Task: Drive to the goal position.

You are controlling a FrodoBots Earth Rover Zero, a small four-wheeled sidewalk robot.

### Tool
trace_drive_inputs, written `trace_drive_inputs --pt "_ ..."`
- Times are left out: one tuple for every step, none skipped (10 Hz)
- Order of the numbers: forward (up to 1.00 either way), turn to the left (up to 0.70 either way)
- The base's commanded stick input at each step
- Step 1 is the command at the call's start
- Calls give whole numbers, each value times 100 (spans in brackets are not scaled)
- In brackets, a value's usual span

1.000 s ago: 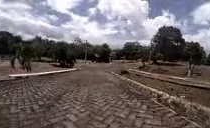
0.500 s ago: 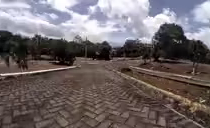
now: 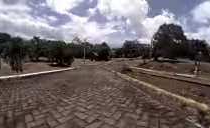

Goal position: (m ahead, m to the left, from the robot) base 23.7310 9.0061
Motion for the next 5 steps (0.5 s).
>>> trace_drive_inputs --pt "100 0" --pt "100 0" --pt "100 7" --pt "100 27" --pt "100 27"
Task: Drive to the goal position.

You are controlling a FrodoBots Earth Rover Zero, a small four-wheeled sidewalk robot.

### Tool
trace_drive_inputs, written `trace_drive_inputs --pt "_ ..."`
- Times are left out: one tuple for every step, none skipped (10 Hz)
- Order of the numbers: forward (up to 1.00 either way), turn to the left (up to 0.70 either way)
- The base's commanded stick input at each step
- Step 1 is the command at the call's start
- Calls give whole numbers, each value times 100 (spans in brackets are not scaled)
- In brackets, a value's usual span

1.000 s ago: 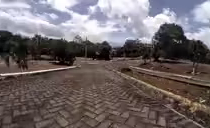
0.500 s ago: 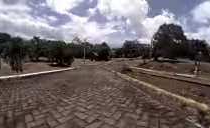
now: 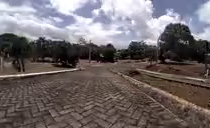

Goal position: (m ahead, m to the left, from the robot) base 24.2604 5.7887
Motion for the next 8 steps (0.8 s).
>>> trace_drive_inputs --pt "100 27" --pt "100 12" --pt "100 11" --pt "100 21" --pt "100 7" --pt "100 0" --pt "100 0" --pt "100 0"
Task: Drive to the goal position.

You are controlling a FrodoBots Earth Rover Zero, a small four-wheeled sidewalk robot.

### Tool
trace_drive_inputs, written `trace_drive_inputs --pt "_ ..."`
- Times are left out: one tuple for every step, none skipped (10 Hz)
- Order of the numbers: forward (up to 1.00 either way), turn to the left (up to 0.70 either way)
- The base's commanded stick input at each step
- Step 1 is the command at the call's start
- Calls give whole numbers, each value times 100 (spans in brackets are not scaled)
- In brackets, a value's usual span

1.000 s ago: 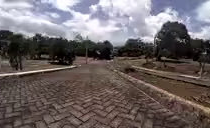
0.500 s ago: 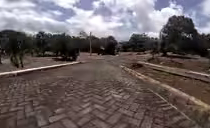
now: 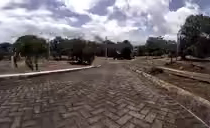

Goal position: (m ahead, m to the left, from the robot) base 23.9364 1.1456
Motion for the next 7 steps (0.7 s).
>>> trace_drive_inputs --pt "100 0" --pt "100 0" --pt "100 0" --pt "100 0" --pt "100 0" --pt "100 0" --pt "100 0"
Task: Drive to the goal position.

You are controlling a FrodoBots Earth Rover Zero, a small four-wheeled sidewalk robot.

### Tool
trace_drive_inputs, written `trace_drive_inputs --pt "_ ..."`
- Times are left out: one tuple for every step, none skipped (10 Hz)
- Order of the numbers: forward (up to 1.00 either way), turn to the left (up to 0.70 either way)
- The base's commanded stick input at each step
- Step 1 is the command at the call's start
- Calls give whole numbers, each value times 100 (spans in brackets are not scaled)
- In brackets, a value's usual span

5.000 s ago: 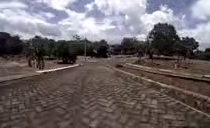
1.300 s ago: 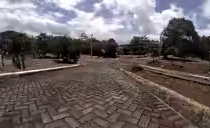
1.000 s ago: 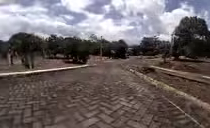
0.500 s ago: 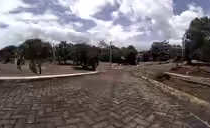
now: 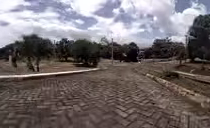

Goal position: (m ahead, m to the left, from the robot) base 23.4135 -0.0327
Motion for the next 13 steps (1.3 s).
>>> trace_drive_inputs --pt "100 0" --pt "100 0" --pt "100 0" --pt "100 0" --pt "100 0" --pt "100 0" --pt "100 0" --pt "100 0" --pt "100 0" --pt "100 0" --pt "100 0" --pt "100 0" --pt "100 0"
